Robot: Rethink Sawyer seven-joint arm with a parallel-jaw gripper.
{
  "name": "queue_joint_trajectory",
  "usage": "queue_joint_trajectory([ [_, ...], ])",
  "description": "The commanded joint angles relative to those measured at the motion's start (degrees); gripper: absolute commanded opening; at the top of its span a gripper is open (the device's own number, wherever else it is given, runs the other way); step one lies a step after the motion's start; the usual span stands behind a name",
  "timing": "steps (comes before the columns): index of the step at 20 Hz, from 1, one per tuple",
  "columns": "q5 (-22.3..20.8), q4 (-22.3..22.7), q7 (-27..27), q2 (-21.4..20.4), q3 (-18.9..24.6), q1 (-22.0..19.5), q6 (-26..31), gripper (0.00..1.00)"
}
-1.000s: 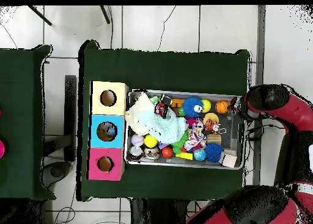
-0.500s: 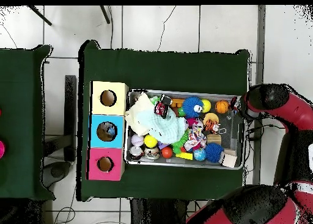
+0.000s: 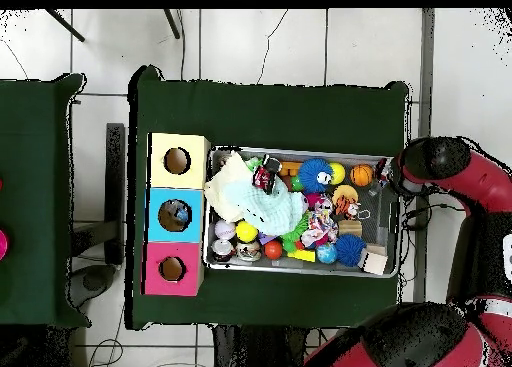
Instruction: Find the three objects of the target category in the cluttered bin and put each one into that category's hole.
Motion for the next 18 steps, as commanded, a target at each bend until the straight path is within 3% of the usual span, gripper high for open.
queue_joint_trajectory([
  [1,-3.0,10.5,-0.4,0.7,1.4,1.7,-13.9,0.0],
  [18,-1.0,22.9,3.6,-10.6,-2.0,4.7,-16.7,0.0],
])
